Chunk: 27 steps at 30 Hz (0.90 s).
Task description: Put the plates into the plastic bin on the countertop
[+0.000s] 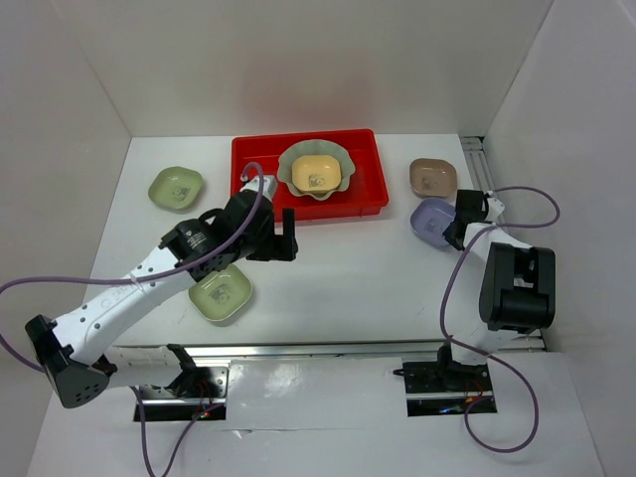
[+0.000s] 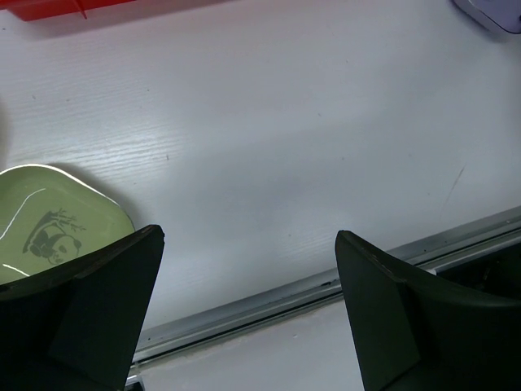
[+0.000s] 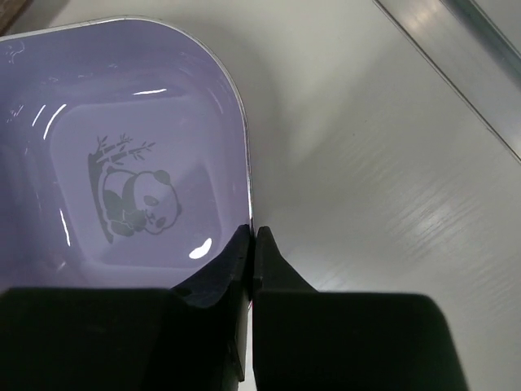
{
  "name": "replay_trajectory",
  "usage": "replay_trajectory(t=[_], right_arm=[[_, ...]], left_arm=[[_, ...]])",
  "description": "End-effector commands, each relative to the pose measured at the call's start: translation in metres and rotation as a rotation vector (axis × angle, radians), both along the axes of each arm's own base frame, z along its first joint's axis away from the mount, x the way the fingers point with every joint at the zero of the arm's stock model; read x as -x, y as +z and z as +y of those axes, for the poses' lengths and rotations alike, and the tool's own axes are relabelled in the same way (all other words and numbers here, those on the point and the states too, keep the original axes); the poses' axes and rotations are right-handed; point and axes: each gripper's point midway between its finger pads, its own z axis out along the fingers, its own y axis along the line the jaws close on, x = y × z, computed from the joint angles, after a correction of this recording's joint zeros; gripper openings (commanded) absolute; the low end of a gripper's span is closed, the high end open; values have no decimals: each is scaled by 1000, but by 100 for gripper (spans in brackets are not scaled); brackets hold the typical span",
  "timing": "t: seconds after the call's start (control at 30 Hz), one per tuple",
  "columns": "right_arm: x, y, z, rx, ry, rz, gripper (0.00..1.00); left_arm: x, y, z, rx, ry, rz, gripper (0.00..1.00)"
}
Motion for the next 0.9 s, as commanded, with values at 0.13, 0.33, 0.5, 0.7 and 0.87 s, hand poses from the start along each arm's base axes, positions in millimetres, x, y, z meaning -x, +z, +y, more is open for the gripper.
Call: replay_trajectory(t=[0.13,0.33,0.5,0.7,0.87], right_arm=[[16,15,11,44,-18,36,0],[16,104,23,161,-122,-122,0],[15,156,25,265,-162,-168,0],[-39,208,87,211,66,-404,0],[-92,221,166,116,345,-468,0]], left_arm=[[-5,3,13,7,59,-12,100],[-4,-11,11,15,81,40,100],[-4,-17,11,19,77,56,100],[-4,-19,10,33,89,60,100],[-1,-12,1,73,39,56,100]])
